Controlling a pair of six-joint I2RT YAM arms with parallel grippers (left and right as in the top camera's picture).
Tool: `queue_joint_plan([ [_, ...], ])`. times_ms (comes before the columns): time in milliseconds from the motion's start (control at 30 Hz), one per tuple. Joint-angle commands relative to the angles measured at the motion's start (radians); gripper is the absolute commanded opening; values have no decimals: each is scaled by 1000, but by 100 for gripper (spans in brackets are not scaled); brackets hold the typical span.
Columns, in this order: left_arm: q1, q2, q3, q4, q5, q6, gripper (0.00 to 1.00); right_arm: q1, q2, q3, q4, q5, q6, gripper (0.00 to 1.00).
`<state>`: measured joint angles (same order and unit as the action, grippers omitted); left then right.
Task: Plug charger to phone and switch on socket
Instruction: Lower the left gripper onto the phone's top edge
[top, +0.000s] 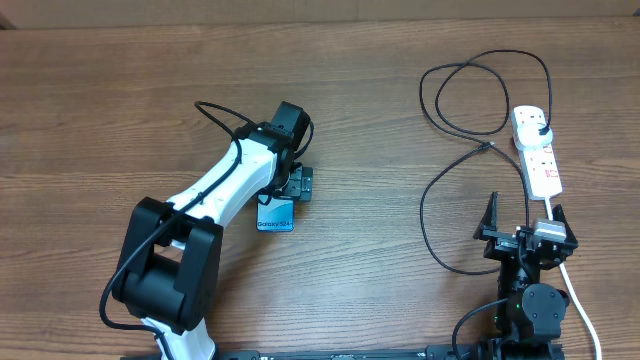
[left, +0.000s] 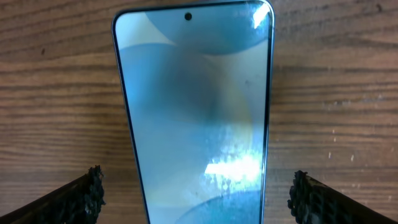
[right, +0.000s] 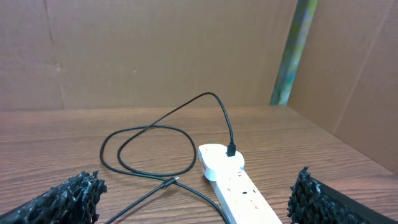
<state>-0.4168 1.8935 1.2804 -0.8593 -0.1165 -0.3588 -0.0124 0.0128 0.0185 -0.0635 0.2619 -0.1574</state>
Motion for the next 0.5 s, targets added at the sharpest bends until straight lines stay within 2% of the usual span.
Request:
queue_joint_plan([
  [0,11,18,13,21,6,22,100,4,-10,-11,7,-1,-8,100],
  [467,31,18,7,34,13,22,99,4,-10,-11,6,-1,-8,100],
])
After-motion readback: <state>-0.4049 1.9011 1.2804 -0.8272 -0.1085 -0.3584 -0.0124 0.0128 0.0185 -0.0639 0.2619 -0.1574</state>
